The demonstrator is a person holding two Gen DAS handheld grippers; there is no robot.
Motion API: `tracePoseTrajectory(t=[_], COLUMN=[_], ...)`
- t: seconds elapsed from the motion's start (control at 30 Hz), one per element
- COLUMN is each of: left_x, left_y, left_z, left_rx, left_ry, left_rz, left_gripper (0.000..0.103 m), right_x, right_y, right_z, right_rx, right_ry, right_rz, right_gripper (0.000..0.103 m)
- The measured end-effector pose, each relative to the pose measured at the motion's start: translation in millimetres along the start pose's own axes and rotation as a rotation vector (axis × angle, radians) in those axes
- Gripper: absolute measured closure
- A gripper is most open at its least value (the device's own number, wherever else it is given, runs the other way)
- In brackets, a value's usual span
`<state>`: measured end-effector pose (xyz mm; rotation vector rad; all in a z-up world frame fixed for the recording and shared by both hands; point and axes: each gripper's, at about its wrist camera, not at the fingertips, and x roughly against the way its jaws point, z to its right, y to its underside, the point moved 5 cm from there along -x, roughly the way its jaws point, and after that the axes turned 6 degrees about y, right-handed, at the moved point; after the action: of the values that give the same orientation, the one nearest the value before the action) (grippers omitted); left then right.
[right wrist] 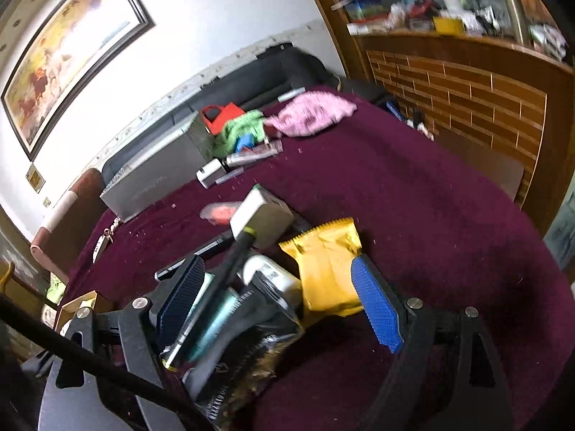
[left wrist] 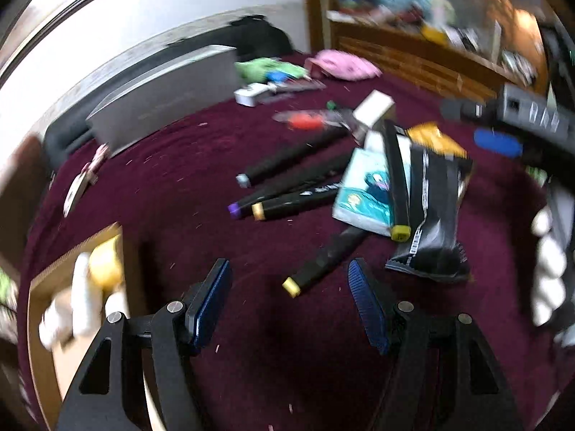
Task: Organize objects
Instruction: 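Move both grippers back toward the markers and snack packets, then grasp a black marker with the left gripper while the right gripper grasps another black marker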
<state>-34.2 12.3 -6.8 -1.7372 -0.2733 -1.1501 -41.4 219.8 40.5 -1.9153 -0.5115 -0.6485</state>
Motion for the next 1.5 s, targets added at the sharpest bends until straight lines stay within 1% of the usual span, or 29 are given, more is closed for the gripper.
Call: tracePoseTrajectory(t=[0.03, 0.13, 0.2, 0.23, 0.27, 0.3, 0.33, 0.37, 0.4, 0.43, 0.47, 0.6, 0.7, 0.73, 0.83, 0.87, 0.9, 0.97, 1.07, 1.1, 1.13, 1.17, 1.2, 1.27, 1.37, 1.43, 1.5], left_x=[-6, -24, -33, -32, -33, -33, -33, -30, -28, -24, -21, 3, 17, 18, 22, 22, 19, 8, -15, -14, -14, -13, -11, -3, 14, 31, 54], left_y=[-1, -4, -6, -7, -8, -9, -9, -8, -6, -3, 1, 31, 51, 52, 38, 34, 29, 21, 12, 10, 10, 10, 11, 18, 34, 42, 51], left_z=[5, 12, 18, 19, 20, 21, 22, 24, 25, 26, 26, 18, 22, 23, 23, 23, 24, 24, 28, 30, 32, 33, 33, 35, 29, 22, 15], left_rx=[-0.040, -0.087, -0.114, -0.117, -0.117, -0.108, -0.080, -0.057, -0.049, -0.052, -0.043, 0.077, 0.111, 0.114, 0.098, 0.096, 0.096, 0.094, 0.045, 0.028, 0.028, 0.061, 0.084, 0.092, 0.157, 0.207, 0.256], left_ry=[0.007, 0.024, 0.027, 0.025, 0.020, 0.019, 0.049, 0.079, 0.066, 0.052, 0.060, 0.117, 0.095, 0.089, 0.053, 0.054, 0.062, 0.054, 0.019, 0.007, 0.020, 0.075, 0.101, 0.112, 0.159, 0.175, 0.197], left_rz=[-0.011, -0.054, -0.054, -0.039, -0.043, -0.048, -0.058, -0.067, -0.072, -0.070, -0.064, -0.096, -0.115, -0.113, -0.051, -0.041, -0.038, -0.048, -0.077, -0.051, -0.051, -0.060, -0.062, -0.055, -0.048, -0.018, 0.033], left_gripper=[0.042, 0.042, 0.042, 0.042, 0.042, 0.049, 0.061, 0.078, 0.085, 0.087, 0.091, 0.092, 0.092, 0.092, 0.090, 0.086, 0.075, 0.061, 0.061, 0.063, 0.070, 0.092, 0.092, 0.092, 0.092, 0.092, 0.092], right_x=[0, 5, 6, 7, 7, 8, 8, 9, 7, 6, 5, 3, 3, 2, 0, 0, 1, 1, -2, -3, -4, -6, -6, -8, -8, -7, -6], right_y=[0, -2, -3, -2, -2, -2, -2, -1, -2, -2, -1, 0, 2, 2, 6, 7, 8, 8, 8, 8, 8, 9, 10, 11, 12, 12, 13], right_z=[2, 5, 4, 4, 4, 4, 4, 4, 4, 5, 5, 9, 8, 7, 2, 1, 0, 0, 2, 2, 2, 1, 0, -2, -3, -3, -5], right_rx=[-0.010, -0.018, -0.019, -0.018, -0.017, -0.015, -0.015, -0.014, -0.015, -0.018, -0.021, -0.039, -0.038, -0.036, -0.018, -0.010, -0.001, 0.004, -0.002, -0.001, 0.003, 0.012, 0.017, 0.026, 0.034, 0.034, 0.038], right_ry=[-0.007, -0.012, -0.015, -0.016, -0.015, -0.012, -0.009, -0.005, -0.002, 0.001, 0.005, 0.012, 0.012, 0.010, 0.011, 0.015, 0.026, 0.039, 0.051, 0.052, 0.050, 0.055, 0.061, 0.060, 0.059, 0.052, 0.045], right_rz=[-0.005, 0.010, 0.015, 0.016, 0.018, 0.022, 0.025, 0.028, 0.027, 0.024, 0.020, 0.009, 0.006, 0.001, -0.011, -0.010, -0.004, 0.003, -0.002, -0.005, -0.009, -0.011, -0.013, -0.018, -0.018, -0.016, -0.011], right_gripper=[0.019, 0.019, 0.019, 0.019, 0.019, 0.019, 0.019, 0.019, 0.019, 0.019, 0.019, 0.019, 0.019, 0.019, 0.019, 0.019, 0.019, 0.019, 0.019, 0.019, 0.019, 0.019, 0.019, 0.019, 0.019, 0.019, 0.019])
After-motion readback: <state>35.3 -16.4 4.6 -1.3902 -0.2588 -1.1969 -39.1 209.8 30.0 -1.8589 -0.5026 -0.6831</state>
